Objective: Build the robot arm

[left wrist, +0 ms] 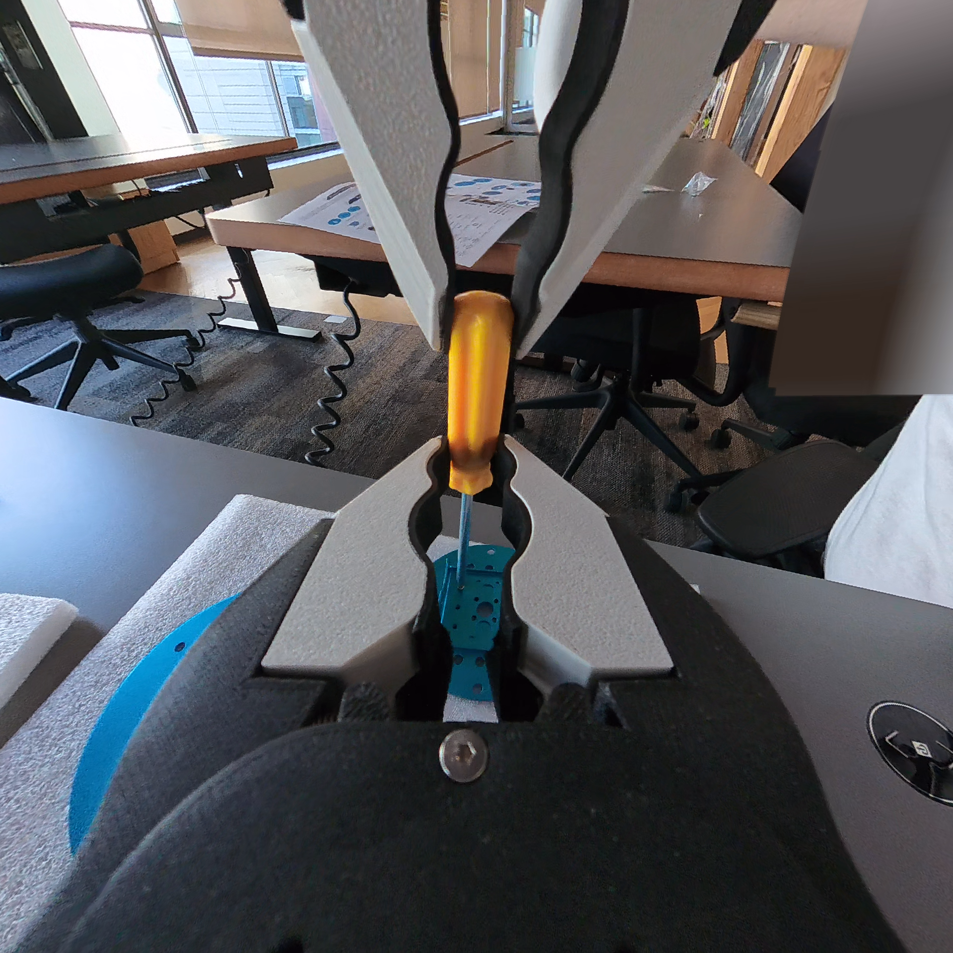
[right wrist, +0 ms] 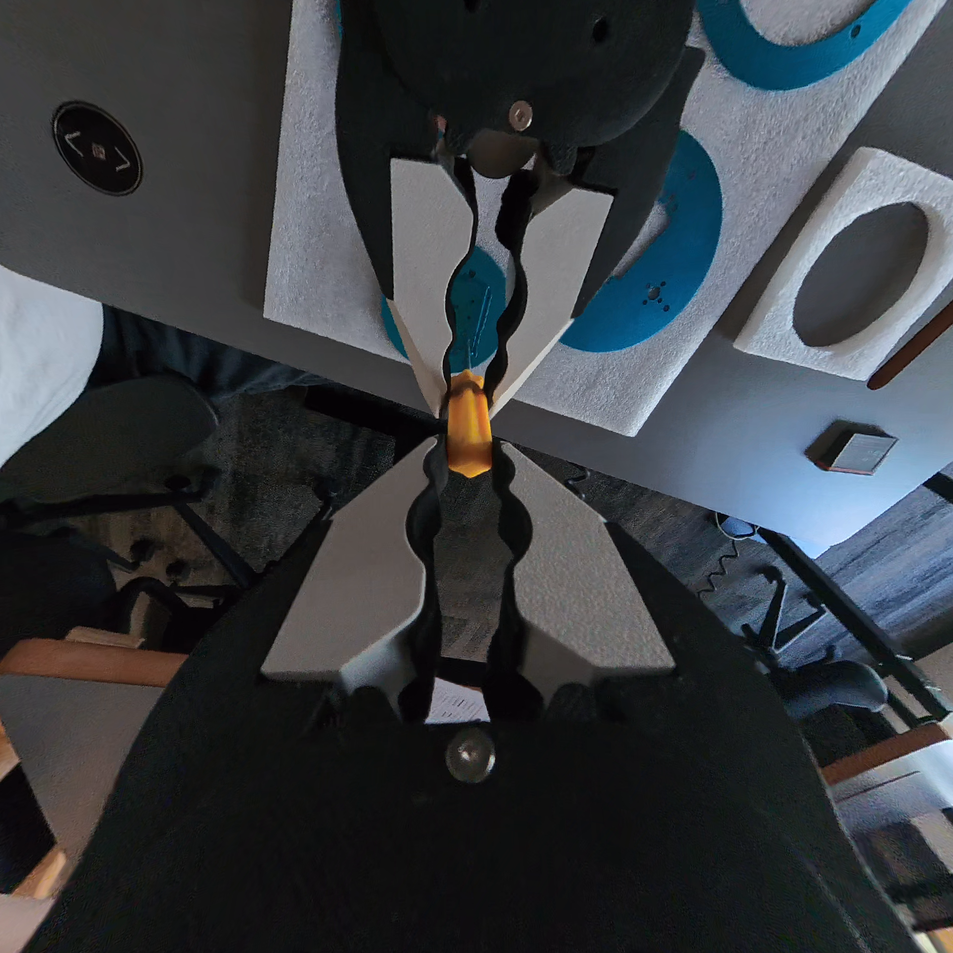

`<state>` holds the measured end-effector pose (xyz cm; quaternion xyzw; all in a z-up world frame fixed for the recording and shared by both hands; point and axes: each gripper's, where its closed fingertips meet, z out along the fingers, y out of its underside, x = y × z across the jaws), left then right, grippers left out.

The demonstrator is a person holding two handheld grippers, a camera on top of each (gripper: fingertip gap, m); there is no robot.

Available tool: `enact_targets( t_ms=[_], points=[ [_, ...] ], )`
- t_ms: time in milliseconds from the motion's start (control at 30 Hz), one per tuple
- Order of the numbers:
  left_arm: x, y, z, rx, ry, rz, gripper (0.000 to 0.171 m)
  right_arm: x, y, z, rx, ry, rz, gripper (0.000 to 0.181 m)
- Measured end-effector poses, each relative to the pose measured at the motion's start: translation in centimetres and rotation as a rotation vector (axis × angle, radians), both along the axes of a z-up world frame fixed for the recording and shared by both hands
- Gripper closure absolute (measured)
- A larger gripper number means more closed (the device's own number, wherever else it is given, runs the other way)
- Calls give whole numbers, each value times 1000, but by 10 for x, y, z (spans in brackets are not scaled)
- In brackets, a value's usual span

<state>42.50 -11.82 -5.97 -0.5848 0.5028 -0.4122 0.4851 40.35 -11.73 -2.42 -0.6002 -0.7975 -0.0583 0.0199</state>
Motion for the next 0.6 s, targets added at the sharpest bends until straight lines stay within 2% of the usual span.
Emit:
enact_targets(
  t_ms=[267, 467, 600],
  points=[
    [0, 2, -1, -4, 4, 12, 157, 1, 3, 0, -34, 12, -205, 166],
    [1, 2, -1, 17, 11, 12, 157, 1, 1, 3, -60, 38, -19, 165],
    [1, 1, -1, 14, 10, 1, 157, 2, -7, 12, -123, 90, 241, 158]
  ],
)
